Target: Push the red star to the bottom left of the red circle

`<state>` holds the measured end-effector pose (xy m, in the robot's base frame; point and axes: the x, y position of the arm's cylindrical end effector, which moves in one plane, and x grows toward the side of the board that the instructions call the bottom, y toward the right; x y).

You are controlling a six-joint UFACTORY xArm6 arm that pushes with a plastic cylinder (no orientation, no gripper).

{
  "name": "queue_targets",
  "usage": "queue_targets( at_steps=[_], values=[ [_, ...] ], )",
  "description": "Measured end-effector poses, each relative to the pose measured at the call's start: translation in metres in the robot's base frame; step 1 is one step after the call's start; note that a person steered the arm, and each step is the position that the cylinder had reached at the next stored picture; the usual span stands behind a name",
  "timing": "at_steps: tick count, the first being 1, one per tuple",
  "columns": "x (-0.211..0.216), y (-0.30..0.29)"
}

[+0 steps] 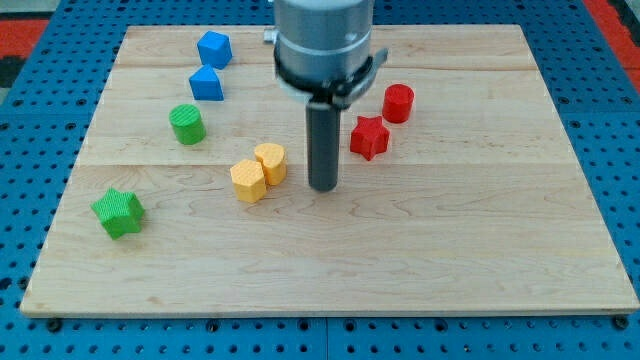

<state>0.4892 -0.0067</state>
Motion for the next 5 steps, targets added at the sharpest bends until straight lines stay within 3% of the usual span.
queue_targets(
  at_steps=[3, 4, 5],
  values=[
    [0.01, -0.095],
    [0.062, -0.095],
    [0.094, -0.146]
  ],
)
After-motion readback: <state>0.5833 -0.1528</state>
